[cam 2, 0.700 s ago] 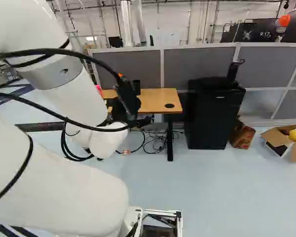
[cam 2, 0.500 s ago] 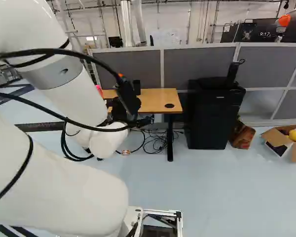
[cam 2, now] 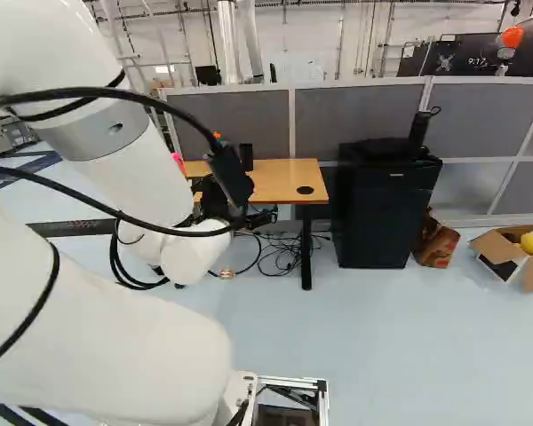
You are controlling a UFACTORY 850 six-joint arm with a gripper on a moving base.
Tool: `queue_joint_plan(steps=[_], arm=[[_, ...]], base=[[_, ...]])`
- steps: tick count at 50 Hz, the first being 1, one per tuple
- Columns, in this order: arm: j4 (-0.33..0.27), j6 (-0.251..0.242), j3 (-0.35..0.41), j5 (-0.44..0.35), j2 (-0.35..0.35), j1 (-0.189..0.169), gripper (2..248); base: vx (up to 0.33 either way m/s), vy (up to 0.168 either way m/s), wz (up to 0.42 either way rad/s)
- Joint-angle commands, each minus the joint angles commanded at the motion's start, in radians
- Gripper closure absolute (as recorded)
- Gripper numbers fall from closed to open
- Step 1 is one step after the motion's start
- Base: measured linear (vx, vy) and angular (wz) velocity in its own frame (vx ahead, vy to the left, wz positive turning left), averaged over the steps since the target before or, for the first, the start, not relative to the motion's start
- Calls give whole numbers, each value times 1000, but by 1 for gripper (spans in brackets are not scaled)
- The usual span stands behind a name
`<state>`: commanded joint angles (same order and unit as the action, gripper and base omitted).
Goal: Pick up the green bottle from the table
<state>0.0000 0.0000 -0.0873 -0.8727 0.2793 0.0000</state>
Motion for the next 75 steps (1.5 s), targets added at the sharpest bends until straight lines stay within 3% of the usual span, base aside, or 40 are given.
queue_joint_plan(steps=[19,48,75], arm=[[0,0,0,0,0,0,3],[0,0,0,0,0,0,3],[0,0,0,0,0,0,3]], base=[[16,-1,-1],[153,7,-6],[107,49,138]])
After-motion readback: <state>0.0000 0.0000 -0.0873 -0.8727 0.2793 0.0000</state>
